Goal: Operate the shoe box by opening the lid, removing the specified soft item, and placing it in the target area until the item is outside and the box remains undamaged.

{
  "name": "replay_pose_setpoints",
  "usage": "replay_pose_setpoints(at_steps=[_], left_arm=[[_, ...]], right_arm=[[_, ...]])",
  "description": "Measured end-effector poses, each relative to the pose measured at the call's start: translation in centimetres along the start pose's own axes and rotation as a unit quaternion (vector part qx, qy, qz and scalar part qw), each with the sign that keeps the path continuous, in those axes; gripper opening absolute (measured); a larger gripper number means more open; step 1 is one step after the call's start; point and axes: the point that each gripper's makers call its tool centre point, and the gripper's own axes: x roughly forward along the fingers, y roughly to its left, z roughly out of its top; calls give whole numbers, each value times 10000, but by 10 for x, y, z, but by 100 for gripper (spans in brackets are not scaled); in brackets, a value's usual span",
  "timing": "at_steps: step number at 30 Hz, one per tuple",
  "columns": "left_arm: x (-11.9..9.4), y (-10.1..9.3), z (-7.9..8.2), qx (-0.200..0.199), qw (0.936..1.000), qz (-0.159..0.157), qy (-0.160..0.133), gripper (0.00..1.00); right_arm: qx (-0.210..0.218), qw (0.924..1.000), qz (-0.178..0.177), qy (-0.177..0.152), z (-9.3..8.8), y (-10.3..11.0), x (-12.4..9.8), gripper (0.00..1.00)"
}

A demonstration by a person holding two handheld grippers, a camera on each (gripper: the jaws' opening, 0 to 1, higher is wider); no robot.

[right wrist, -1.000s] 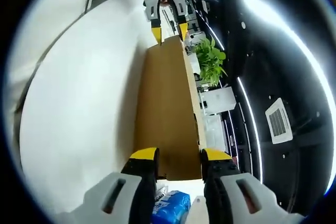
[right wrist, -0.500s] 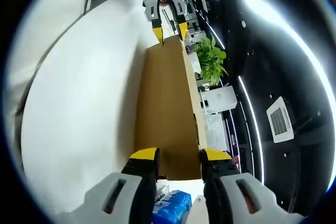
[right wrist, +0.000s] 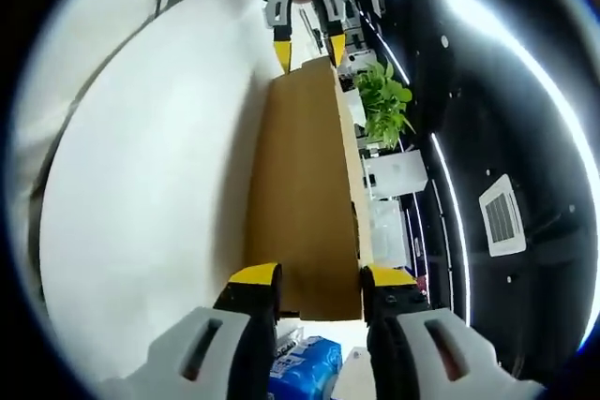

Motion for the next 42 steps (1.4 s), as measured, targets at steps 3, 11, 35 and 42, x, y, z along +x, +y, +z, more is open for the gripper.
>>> replay_pose_setpoints(at_steps=[3, 11, 35, 42], left_arm=[[-4, 6, 5, -945, 9952, -153, -194, 39], [-6, -1, 13, -1755, 9802, -572, -719, 54], [-12, 42, 10, -4738, 8756, -131, -934, 70], [-14, 54, 4, -5060, 8576, 144, -913, 88]], right_arm=[[-135, 9999, 32, 49, 0, 0, 0, 36], [1438, 9892, 172, -216, 8, -1, -1, 39], [5020, 8497, -323, -1581, 11, -60, -29, 68], [5549, 8087, -384, -1913, 12, -68, -30, 90]])
